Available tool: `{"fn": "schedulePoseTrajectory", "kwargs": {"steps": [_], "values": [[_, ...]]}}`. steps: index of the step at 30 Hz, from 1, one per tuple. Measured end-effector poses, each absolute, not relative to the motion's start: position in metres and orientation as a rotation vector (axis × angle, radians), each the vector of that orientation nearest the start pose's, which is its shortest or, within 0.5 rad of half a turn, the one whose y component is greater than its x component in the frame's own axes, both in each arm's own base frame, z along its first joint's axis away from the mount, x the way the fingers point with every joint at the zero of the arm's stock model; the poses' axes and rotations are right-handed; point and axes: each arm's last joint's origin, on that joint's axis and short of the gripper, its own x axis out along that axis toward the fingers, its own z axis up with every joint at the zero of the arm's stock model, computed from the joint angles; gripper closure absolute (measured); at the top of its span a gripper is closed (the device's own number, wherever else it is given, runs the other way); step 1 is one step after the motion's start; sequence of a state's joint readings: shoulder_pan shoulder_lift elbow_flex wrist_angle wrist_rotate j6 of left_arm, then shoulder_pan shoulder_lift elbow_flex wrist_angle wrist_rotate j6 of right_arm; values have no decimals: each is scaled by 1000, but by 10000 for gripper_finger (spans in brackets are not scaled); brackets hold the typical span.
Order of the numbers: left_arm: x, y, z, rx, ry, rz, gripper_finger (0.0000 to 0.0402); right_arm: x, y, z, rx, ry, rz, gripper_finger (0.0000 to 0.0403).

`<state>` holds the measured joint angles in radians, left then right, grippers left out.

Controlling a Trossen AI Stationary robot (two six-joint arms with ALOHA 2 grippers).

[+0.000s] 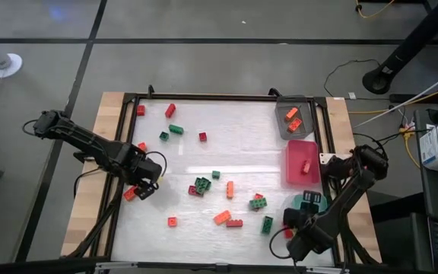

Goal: Sort blocks
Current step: Put the green game piece into the blue bin, then put the orange game piece into the black bin

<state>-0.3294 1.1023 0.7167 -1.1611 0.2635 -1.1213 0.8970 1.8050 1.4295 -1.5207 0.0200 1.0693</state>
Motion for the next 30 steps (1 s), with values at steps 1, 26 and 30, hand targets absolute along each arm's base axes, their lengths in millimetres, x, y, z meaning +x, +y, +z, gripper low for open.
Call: {"fn": "schedulePoseTrajectory", "kwargs": {"steps": [1,26,30], "values": [[141,-56,205,-807,1636,472,176,187,234,233,-91,1727,-362,254],[153,-73,157,-616,1838,689,176,189,236,227,-54,1713,-341,205],[157,-75,148,-571,1877,688,176,190,237,226,-46,1706,-332,205]]}}
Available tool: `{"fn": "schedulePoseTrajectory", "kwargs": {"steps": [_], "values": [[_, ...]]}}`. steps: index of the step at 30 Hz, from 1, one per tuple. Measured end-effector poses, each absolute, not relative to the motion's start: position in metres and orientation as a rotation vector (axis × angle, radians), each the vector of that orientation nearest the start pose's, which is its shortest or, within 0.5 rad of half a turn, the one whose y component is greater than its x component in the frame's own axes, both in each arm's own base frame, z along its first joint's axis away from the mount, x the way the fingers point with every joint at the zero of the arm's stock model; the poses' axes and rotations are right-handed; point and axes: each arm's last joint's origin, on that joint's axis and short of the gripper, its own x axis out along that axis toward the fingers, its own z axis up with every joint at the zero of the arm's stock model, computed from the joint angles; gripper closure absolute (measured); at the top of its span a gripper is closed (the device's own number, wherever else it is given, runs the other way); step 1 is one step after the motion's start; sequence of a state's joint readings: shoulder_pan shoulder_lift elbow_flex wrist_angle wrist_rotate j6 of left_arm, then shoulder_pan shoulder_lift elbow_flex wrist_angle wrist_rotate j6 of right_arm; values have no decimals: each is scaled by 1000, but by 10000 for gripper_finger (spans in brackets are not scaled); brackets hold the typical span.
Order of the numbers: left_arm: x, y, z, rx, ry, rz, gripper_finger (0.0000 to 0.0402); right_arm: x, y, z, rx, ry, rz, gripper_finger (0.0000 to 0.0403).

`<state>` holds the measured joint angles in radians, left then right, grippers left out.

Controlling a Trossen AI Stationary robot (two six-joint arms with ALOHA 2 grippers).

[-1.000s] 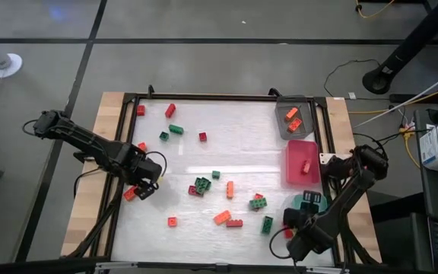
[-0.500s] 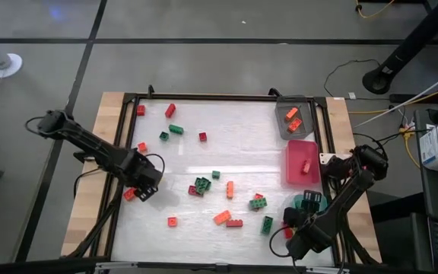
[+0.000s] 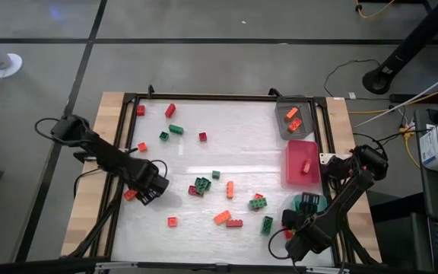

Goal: Sort blocks
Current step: Put the orange game piece into the black bin

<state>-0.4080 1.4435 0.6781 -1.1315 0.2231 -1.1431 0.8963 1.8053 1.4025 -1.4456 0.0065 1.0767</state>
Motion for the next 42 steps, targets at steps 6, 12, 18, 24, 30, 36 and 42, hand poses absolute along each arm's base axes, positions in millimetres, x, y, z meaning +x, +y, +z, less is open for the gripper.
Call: {"fn": "schedulePoseTrajectory", "kwargs": {"steps": [6,12,18,24,30,36,42], "values": [[166,-78,134,-546,1888,650,176,191,239,226,-31,1695,-316,205],[170,-81,129,-554,1904,582,195,192,240,226,-21,1688,-306,205],[171,-82,128,-571,1914,544,280,192,240,225,-20,1684,-304,205],[184,-87,134,-626,1865,472,280,200,244,224,-38,1546,-270,205],[217,-91,150,-701,1689,308,280,213,252,224,-59,1313,-226,205],[257,-87,181,-750,1463,139,280,220,256,226,-69,1167,-229,205],[297,-74,216,-784,1160,25,280,226,257,228,-79,1027,-264,205]]}}
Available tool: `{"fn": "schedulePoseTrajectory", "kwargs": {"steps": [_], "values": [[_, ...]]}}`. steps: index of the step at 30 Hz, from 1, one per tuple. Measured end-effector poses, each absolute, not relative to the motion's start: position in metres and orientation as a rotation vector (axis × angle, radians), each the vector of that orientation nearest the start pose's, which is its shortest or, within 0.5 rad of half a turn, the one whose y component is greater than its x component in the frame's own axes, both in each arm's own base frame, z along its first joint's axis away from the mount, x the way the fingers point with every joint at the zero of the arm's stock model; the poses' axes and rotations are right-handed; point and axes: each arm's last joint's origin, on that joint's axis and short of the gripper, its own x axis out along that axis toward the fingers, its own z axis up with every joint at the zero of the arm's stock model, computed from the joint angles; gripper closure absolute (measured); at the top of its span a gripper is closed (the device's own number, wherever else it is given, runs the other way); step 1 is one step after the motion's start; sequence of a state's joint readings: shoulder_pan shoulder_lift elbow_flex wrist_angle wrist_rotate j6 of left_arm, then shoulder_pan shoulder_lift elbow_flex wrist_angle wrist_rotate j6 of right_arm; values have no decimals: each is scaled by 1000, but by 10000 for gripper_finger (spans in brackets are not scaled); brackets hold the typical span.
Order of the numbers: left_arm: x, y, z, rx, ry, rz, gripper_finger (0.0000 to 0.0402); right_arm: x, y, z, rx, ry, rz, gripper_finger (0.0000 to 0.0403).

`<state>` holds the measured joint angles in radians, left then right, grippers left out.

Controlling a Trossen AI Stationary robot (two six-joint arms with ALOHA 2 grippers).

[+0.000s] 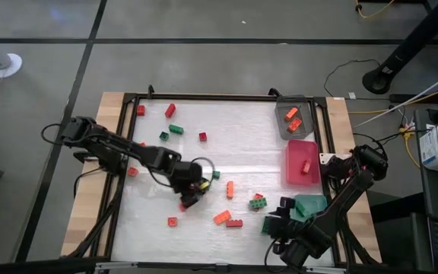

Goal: Sort blocks
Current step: Put the orange game piece into the black bin

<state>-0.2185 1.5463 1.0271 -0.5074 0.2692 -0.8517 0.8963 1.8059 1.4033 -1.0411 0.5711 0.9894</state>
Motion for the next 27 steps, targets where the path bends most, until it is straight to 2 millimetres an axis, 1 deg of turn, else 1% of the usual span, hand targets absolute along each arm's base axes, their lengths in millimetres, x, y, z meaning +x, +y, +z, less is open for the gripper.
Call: {"fn": "schedulePoseTrajectory", "kwargs": {"steps": [5,9,12,16,18,22,24,27], "values": [[327,-57,240,-806,780,-35,280,232,259,231,-84,877,-307,205],[341,-44,260,-823,510,-43,279,235,258,236,-131,706,-386,205],[347,-37,273,-829,353,-60,276,238,255,242,-214,479,-499,205],[351,-29,287,-830,189,-80,276,240,251,252,-332,163,-655,205],[352,-27,294,-832,118,-89,276,244,247,253,-328,161,-673,205],[352,-25,307,-829,-25,-107,275,265,226,252,-318,177,-756,205],[352,-24,310,-806,-61,-102,275,277,216,248,-332,190,-799,205],[352,-24,312,-785,-82,-99,276,283,209,247,-336,192,-827,205]]}}
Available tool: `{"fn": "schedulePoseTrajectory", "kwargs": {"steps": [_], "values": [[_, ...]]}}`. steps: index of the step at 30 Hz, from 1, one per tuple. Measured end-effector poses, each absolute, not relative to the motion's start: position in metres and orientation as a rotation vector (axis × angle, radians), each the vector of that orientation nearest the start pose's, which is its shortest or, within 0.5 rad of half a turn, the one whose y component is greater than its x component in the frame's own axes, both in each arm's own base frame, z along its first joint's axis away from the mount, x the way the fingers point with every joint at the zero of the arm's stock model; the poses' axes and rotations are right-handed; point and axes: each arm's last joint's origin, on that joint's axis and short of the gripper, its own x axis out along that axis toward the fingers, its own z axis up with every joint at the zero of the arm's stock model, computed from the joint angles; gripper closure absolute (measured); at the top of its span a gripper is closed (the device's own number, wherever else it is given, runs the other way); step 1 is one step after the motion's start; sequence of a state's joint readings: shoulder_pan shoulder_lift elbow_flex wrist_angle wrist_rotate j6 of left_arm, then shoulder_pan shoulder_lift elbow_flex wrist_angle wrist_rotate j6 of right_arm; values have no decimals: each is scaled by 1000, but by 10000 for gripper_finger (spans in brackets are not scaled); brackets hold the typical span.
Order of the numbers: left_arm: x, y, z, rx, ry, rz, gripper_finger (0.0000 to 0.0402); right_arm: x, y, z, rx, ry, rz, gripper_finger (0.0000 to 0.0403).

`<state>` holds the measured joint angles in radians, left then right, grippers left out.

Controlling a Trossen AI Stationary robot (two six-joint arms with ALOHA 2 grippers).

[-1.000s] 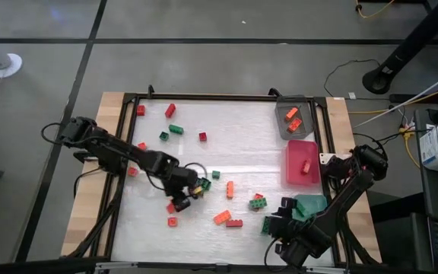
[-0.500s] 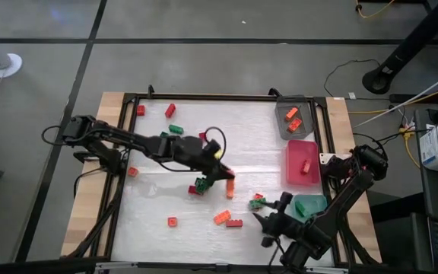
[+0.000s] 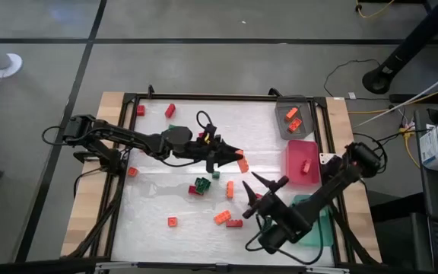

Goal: Sort blocks
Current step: Put the orange game piece into the black bin

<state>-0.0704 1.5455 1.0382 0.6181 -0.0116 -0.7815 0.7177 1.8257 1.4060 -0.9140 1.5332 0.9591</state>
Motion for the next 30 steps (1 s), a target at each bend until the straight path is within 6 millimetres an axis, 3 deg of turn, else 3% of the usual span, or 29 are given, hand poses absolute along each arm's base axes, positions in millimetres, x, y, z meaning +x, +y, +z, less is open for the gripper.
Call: {"fn": "schedulePoseTrajectory", "kwargs": {"steps": [11,21,30], "values": [[352,-24,312,-760,-85,-94,274,287,204,251,-332,188,-846,205],[351,-31,311,-752,-69,-109,273,293,206,276,-364,201,-851,205],[351,-34,311,-736,-72,-121,273,295,208,288,-344,191,-852,205]]}}
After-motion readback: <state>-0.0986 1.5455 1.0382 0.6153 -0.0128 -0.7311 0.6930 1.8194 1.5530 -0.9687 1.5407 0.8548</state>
